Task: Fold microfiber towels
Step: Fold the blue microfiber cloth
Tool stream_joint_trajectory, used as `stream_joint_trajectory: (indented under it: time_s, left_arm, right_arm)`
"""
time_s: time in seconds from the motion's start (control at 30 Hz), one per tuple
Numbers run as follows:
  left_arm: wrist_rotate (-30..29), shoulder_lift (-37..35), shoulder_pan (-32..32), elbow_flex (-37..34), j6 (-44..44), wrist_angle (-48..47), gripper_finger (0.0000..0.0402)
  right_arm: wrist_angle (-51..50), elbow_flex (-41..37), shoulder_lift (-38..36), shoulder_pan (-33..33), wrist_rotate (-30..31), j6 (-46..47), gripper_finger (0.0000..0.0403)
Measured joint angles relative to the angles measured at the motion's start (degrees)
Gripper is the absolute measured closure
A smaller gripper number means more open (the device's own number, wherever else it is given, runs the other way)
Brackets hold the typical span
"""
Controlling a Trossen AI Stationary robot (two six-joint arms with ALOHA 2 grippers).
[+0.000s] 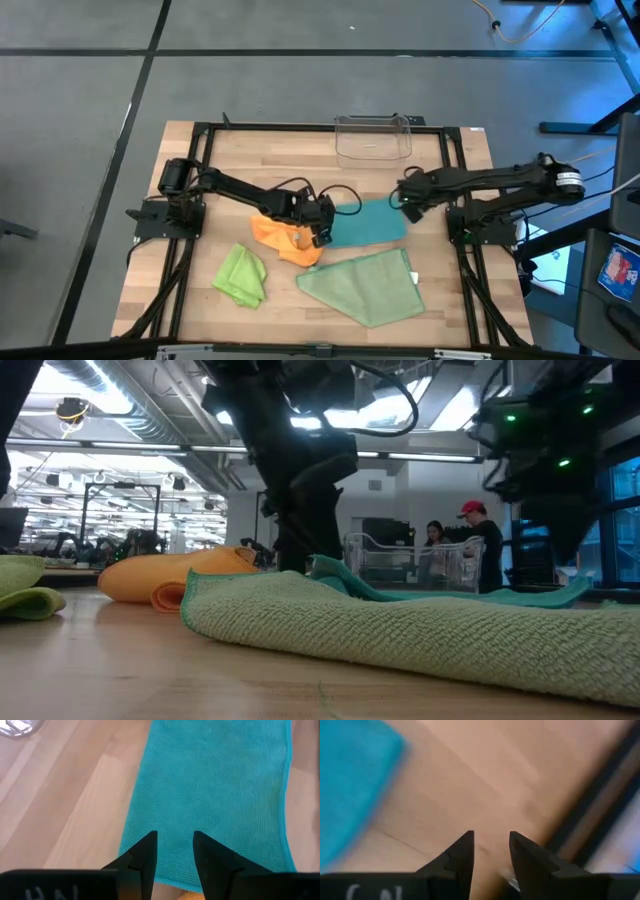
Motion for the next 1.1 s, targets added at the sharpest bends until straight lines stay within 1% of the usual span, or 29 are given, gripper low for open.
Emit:
stream_joint_trajectory:
  time_s: [0.07, 0.1, 0.2, 0.27, 0.33, 0.4, 0.43, 0.47, 0.5, 0.6, 0.67, 0.83, 0.93, 1.0, 1.1]
  left_arm:
    - [0.0, 0.0, -0.2, 0.0, 0.0, 0.0, 0.0284]
    - [0.0, 0.0, -0.1, 0.0, 0.0, 0.0, 0.0284]
    - [0.0, 0.0, -0.1, 0.0, -0.1, 0.0, 0.0284]
    - [0.0, 0.0, 0.0, 0.0, -0.1, -0.1, 0.0284]
    - [0.0, 0.0, 0.0, 0.0, -0.1, -0.1, 0.0284]
    - [0.0, 0.0, 0.0, 0.0, -0.1, -0.1, 0.0284]
    - [0.0, 0.0, 0.0, 0.0, -0.1, -0.1, 0.0284]
    - [0.0, 0.0, 0.0, 0.0, -0.1, -0.1, 0.0284]
    - [0.0, 0.0, 0.0, 0.0, -0.1, -0.1, 0.0284]
    - [0.0, 0.0, 0.0, 0.0, -0.1, -0.2, 0.0284]
    - [0.0, 0.0, 0.0, 0.0, 0.0, -0.2, 0.0284]
    - [0.0, 0.0, 0.0, 0.0, 0.0, -0.2, 0.0284]
    - [0.0, 0.0, 0.0, 0.0, 0.0, -0.2, 0.0284]
    - [0.0, 0.0, 0.0, 0.0, 0.0, -0.2, 0.0284]
    - [0.0, 0.0, 0.0, 0.0, 0.0, -0.2, 0.0284]
  right_arm:
    - [-4.4, 0.1, -3.6, 0.0, 2.3, 1.8, 0.0276]
    - [-4.6, -0.1, -5.6, 0.0, 3.4, 2.5, 0.0276]
    - [0.1, -2.3, -12.1, 0.1, 3.7, 4.6, 0.0277]
    - [8.4, -5.4, -16.3, 0.0, 0.8, 3.9, 0.0277]
    - [22.5, -9.6, -19.7, 0.1, -4.3, 0.3, 0.0277]
    - [36.5, -14.4, -21.8, 0.1, -10.8, -4.0, 0.0277]
    - [41.6, -16.5, -22.4, 0.1, -13.0, -5.2, 0.0277]
    - [45.2, -18.3, -22.8, 0.1, -13.8, -5.5, 0.0277]
    - [47.4, -19.9, -23.0, 0.0, -12.9, -4.4, 0.0277]
    - [47.9, -22.7, -23.1, -0.1, -6.3, 1.8, 0.0277]
    - [48.0, -23.7, -23.2, -0.1, -4.0, 5.5, 0.0277]
    - [46.6, -24.2, -23.1, 0.0, -3.7, 10.6, 0.0277]
    - [46.1, -24.2, -23.0, 0.0, -3.7, 10.5, 0.0277]
    - [45.1, -24.2, -22.3, 0.0, -3.6, 10.8, 0.0277]
    - [44.0, -24.2, -20.1, 0.0, -3.6, 14.6, 0.0277]
